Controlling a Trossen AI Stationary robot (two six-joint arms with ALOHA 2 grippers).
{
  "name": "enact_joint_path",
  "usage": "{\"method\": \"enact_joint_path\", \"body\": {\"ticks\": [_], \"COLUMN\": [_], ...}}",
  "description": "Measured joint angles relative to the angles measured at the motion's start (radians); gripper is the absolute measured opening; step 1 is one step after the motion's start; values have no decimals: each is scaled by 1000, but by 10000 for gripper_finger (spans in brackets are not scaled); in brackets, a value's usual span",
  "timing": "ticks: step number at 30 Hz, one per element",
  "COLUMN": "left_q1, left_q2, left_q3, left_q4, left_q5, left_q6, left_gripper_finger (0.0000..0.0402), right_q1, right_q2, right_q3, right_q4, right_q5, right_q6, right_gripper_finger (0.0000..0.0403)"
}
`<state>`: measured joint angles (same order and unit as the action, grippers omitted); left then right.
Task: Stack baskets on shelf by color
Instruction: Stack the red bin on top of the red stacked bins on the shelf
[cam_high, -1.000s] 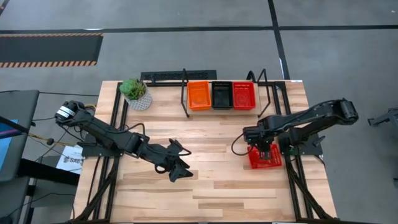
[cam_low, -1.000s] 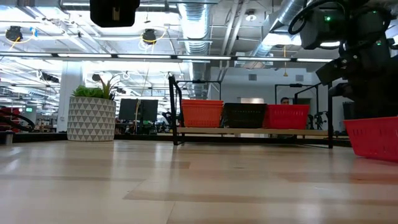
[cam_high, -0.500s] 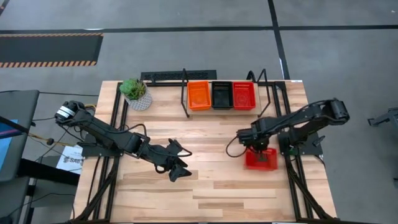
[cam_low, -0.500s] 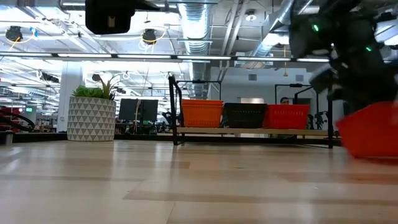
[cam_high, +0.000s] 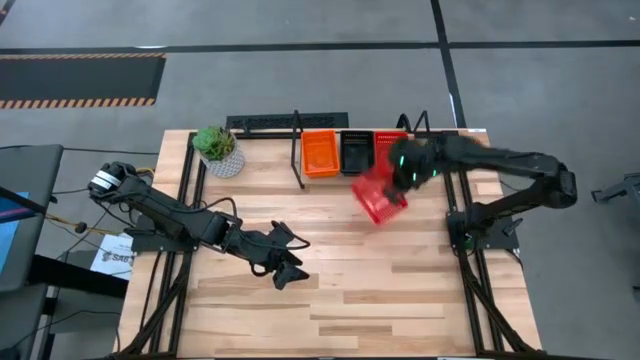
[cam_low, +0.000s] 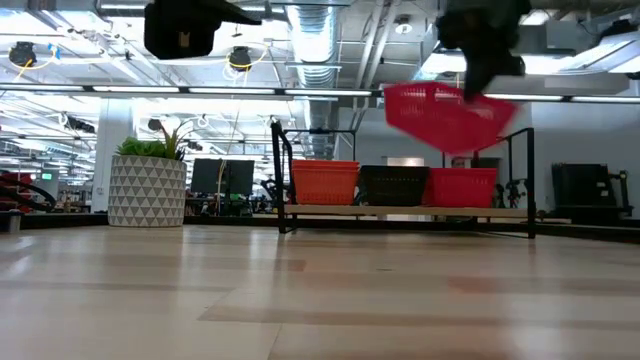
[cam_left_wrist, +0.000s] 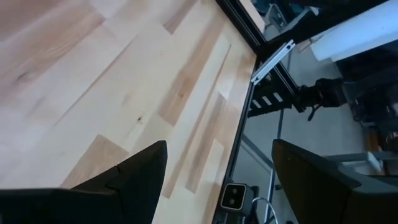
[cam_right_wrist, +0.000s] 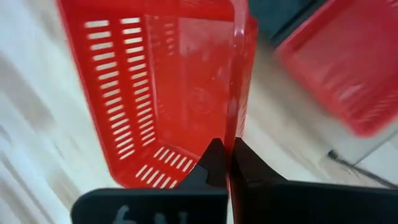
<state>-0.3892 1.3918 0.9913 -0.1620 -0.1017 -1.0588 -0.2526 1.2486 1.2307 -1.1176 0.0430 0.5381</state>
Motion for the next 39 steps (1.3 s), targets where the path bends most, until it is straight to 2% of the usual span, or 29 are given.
{"method": "enact_joint_path", "body": {"ticks": [3, 9, 14, 17, 24, 28, 39], "left_q1": [21, 69, 99, 113, 130, 139, 143], "left_q2": [0, 0, -36, -77, -176, -210, -223], "left_q3": [0, 0, 0, 0, 0, 0, 0], "left_q4": [-1, -9, -28, -59, -131, -140, -148], "left_q5": [21, 86, 93, 54, -61, -74, -90], "left_q6": [0, 4, 47, 70, 97, 117, 132], "left_gripper_finger": [279, 279, 279, 279, 279, 279, 279], "right_q1": [-114, -335, -472, -531, -586, -609, -640], "right_q2": [12, 109, 219, 276, 340, 342, 343], "right_q3": [121, 293, 338, 338, 338, 338, 338], "right_q4": [-32, -104, -174, -197, -191, -190, -198], "right_q5": [30, 39, 15, -22, -83, -148, -151], "right_q6": [45, 15, -56, -68, -68, -49, -15], "right_gripper_finger": [1, 1, 1, 3, 3, 10, 22]}}
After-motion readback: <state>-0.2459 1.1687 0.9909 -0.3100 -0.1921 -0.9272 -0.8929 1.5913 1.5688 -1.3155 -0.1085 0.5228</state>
